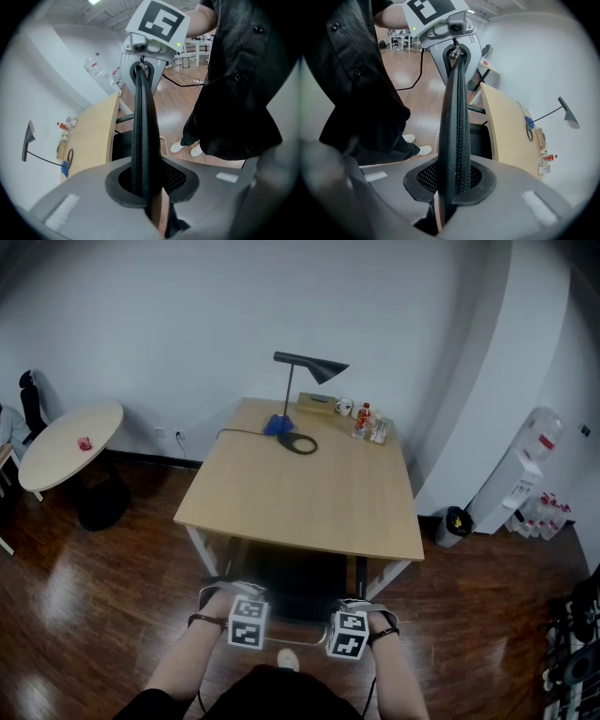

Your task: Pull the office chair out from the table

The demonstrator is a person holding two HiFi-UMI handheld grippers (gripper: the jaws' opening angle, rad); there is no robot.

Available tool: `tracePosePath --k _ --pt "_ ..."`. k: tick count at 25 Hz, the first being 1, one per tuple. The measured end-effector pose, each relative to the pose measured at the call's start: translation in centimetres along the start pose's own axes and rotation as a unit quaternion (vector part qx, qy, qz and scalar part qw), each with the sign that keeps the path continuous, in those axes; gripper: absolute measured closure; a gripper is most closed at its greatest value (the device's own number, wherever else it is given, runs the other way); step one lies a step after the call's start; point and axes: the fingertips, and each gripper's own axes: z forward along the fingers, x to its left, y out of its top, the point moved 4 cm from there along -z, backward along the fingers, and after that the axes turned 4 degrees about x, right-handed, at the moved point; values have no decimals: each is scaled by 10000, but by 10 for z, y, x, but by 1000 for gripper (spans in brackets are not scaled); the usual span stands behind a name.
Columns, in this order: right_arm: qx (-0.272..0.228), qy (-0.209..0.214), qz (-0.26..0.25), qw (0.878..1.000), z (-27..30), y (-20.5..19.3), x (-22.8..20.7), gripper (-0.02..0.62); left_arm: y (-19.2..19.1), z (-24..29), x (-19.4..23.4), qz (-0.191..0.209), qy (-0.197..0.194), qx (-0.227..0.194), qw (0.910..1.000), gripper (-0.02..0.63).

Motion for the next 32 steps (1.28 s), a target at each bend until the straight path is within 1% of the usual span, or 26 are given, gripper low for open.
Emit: tracePosePath --k 19,22,25,29,32 --pt "38 118 210 9997 -17 6 49 528 9 -18 -46 79 -94 -52 9999 541" --pt "64 69 233 9997 -19 5 56 526 11 -22 -53 103 -64 -55 9999 541" --pt "90 9 243 9997 -19 4 60 526 12 -23 -59 89 -61 -50 9999 541" --pt "63 105 228 9997 -23 5 70 526 15 -24 -67 65 -94 -54 9999 541" --pt "61 95 228 9997 -23 3 73 526 17 -25 -70 56 -86 -43 9999 541"
